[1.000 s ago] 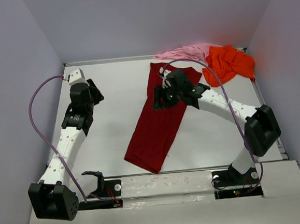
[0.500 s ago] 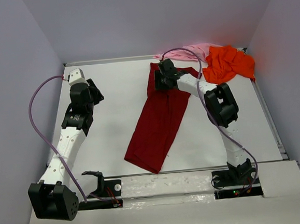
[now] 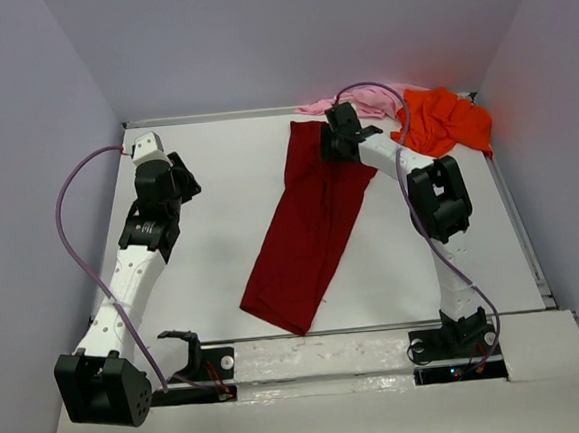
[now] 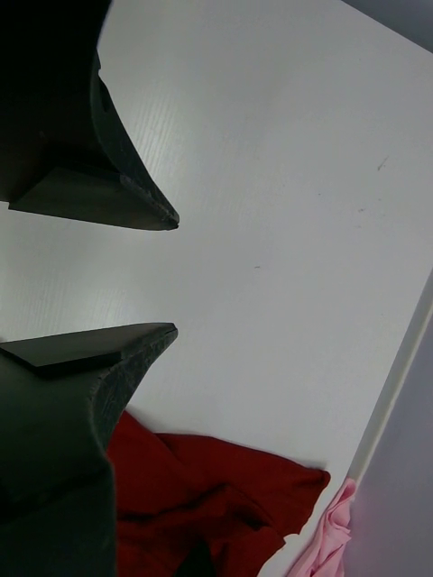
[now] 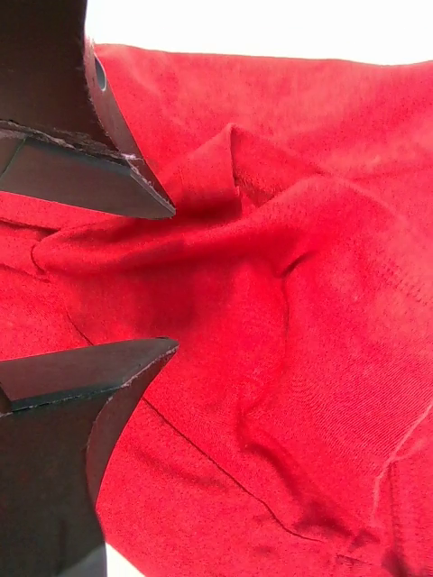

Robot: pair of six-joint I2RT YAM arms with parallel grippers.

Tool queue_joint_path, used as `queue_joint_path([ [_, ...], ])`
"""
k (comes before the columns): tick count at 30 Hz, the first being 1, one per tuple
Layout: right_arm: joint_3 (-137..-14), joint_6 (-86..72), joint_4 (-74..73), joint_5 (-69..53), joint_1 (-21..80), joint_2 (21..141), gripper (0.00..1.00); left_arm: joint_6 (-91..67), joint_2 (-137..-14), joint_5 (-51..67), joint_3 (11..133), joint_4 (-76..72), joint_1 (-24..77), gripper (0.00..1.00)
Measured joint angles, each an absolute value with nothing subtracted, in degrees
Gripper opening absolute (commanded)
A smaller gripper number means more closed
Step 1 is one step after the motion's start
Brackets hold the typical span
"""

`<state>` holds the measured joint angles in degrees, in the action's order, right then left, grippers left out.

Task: Fold and stack the t-shirts
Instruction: Rotate the rectangle-folded T-shirt at the center of the board.

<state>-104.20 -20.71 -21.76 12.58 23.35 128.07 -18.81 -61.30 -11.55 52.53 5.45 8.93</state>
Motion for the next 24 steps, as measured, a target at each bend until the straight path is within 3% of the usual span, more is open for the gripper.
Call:
queue_joint_path([
  [18,-109.30,-19.84,-20.60,4.64,23.38,134.45,0.59,-18.81,-61.30,-11.16,52.53,5.45,8.93,0.55],
  [24,-119.44,-17.67,-23.24,-0.75,23.38,140.64,0.59,-18.81,-61.30,-11.16,52.53,5.45,8.93,0.55],
])
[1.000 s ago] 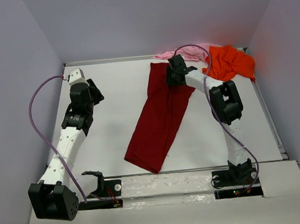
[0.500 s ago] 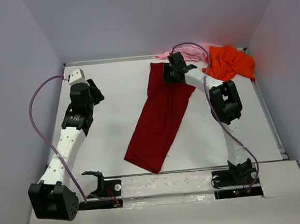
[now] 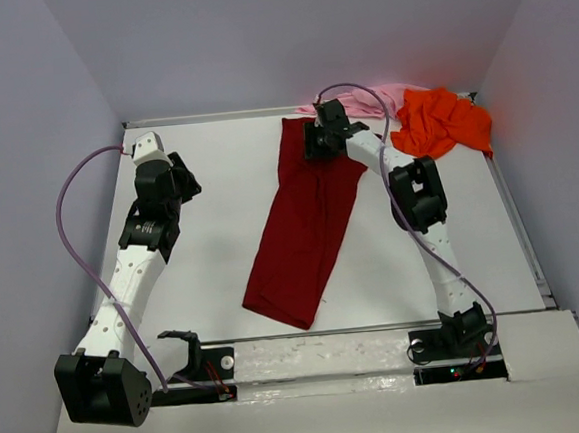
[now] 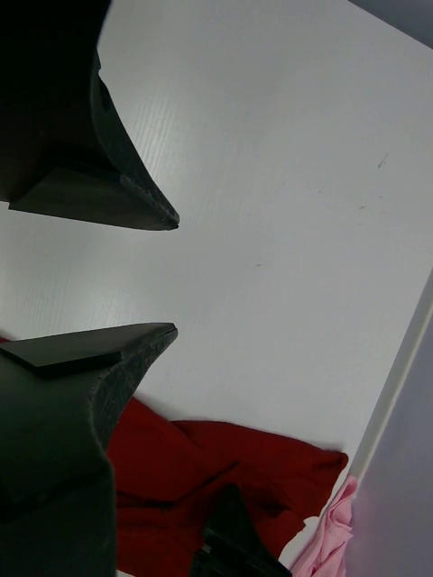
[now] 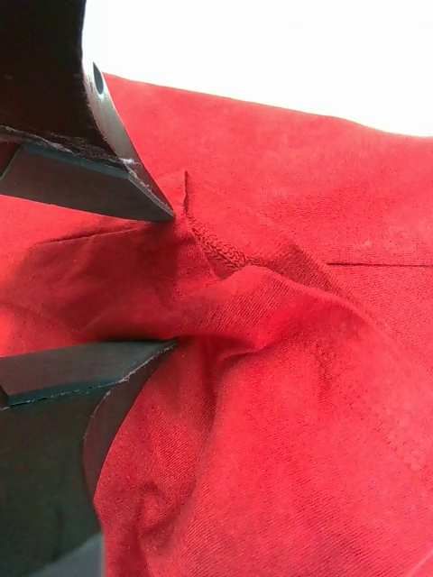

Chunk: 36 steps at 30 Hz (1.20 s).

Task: Fold and stack the t-shirts
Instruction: Rotate the rectangle-folded T-shirt at the center of the board.

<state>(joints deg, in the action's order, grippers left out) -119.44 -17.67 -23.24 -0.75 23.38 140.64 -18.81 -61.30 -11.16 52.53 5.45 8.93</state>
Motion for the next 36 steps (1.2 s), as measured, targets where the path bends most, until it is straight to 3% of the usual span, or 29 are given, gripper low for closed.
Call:
queue_joint_path([
  [7,-129.51,-15.27,-25.69,-14.61,23.24,146.87,0.61,-18.81,-61.30,-11.16,52.53,5.45,8.93,0.55],
  [16,-132.11,-12.40,-27.53,-30.37,23.22,148.94,0.61,-18.81,-61.30,-10.98,52.53,5.45,8.93,0.55],
  [22,-131.55,-10.48,-28.49,-34.24,22.92,148.57,0.61,-18.81,-61.30,-10.94,52.53,5.45,8.99,0.55],
  [36,-114.98,-9.17,-27.51,-30.35,23.83,124.18,0.62,-18.81,-61.30,-10.94,52.53,5.45,8.99,0.55],
])
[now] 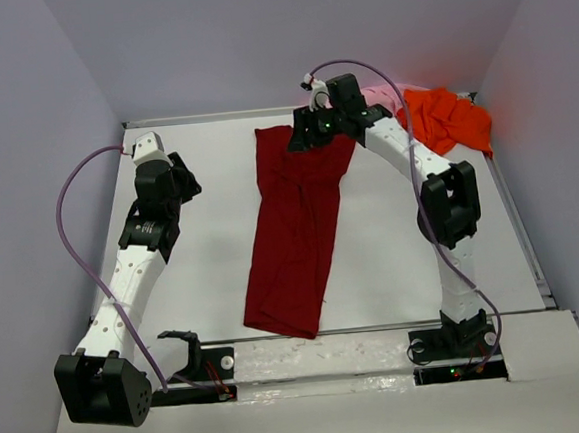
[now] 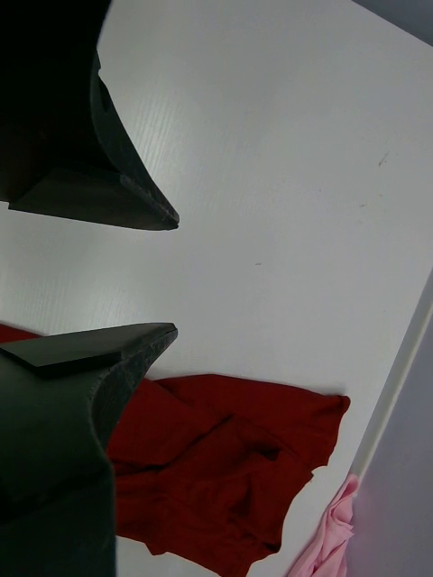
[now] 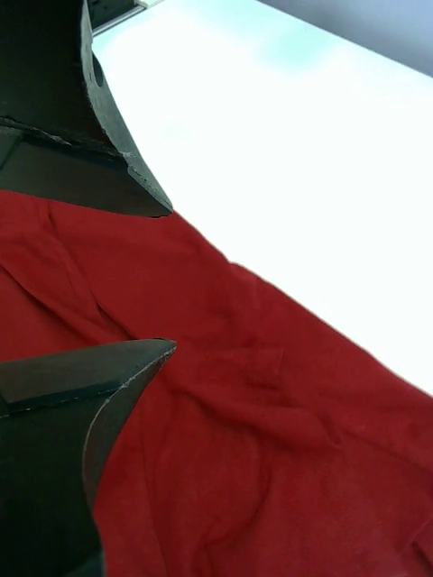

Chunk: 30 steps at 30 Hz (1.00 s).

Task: Fold and stack the t-shirts
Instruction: Rotate the rectangle-folded T-shirt at the center of the board.

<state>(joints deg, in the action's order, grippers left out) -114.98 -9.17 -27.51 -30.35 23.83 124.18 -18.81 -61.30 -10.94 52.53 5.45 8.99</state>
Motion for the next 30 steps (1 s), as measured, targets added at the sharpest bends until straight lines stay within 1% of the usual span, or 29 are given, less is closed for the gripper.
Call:
queue_joint_path([
  [5,-107.85,-9.67,-23.14,-30.02,26.04,123.33,0.61,-18.81,-61.30,-10.94,52.53,5.43,8.99,0.55],
  [9,-101.54,-10.74,-22.57,-29.45,27.46,126.65,0.61,-18.81,-61.30,-10.94,52.53,5.43,8.99,0.55],
  [13,-98.08,-11.84,-21.56,-28.97,27.99,128.99,0.61,-18.81,-61.30,-10.94,52.53,5.45,8.99,0.55],
  [22,-98.10,-13.89,-20.08,-25.61,27.99,129.32,0.61,-18.81,-61.14,-10.94,52.53,5.45,8.99,0.55],
  [25,-100.64,-14.76,-20.12,-25.45,27.73,130.93,0.61,-18.81,-60.93,-10.92,52.53,5.45,8.99,0.55],
  [30,-108.90,-15.16,-20.97,-25.91,26.96,136.29,0.61,-18.81,-60.88,-10.52,52.53,5.43,9.06,0.55],
])
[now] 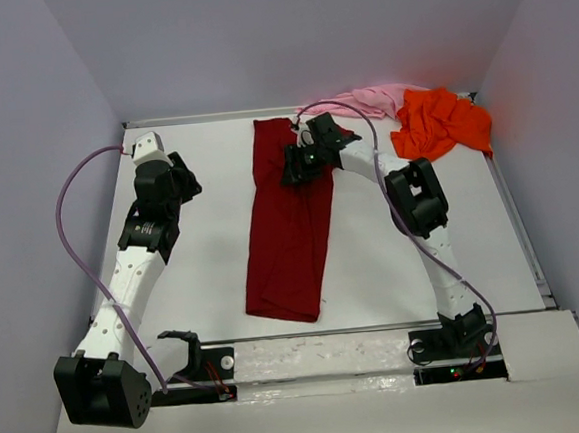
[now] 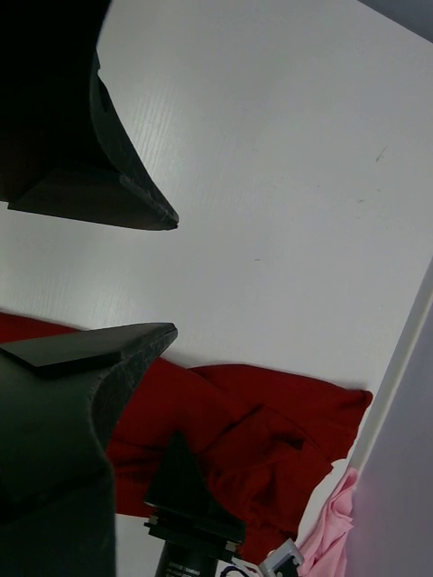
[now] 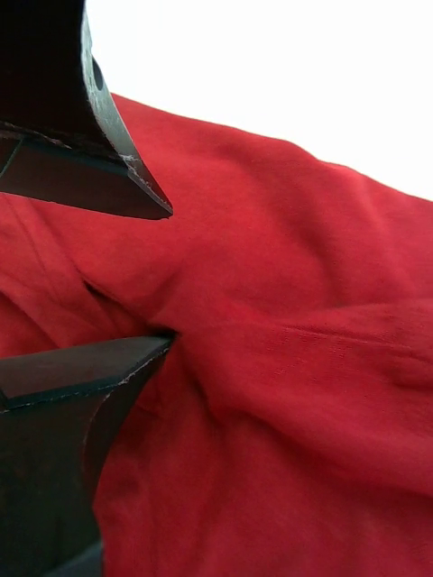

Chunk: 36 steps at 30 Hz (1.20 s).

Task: Fold and stack the t-shirts
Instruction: Rotate the rectangle-folded T-shirt at the center of the board, then pick up the rectangle-folded T-shirt from the center of the board.

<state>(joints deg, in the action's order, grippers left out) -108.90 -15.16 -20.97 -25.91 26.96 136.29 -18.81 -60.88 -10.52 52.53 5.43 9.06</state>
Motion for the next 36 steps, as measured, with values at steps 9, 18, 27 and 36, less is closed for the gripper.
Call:
queue_joint_path([
  [9,-127.28,-14.72,-23.86,-28.38,21.76,147.24,0.62,-18.81,-60.88,-10.02,52.53,5.43,9.47,0.55],
  [18,-129.38,-11.05,-26.68,-32.88,19.79,147.89,0.62,-18.98,-60.90,-9.30,52.53,5.43,9.65,0.55],
  [27,-107.50,-11.20,-26.79,-33.71,20.36,123.87,0.62,-20.32,-60.95,-6.15,51.88,3.77,9.85,0.55],
  [36,-66.35,-21.12,-8.78,-26.94,25.12,81.97,0.61,-29.34,-62.50,7.79,45.39,-1.43,11.27,0.54],
])
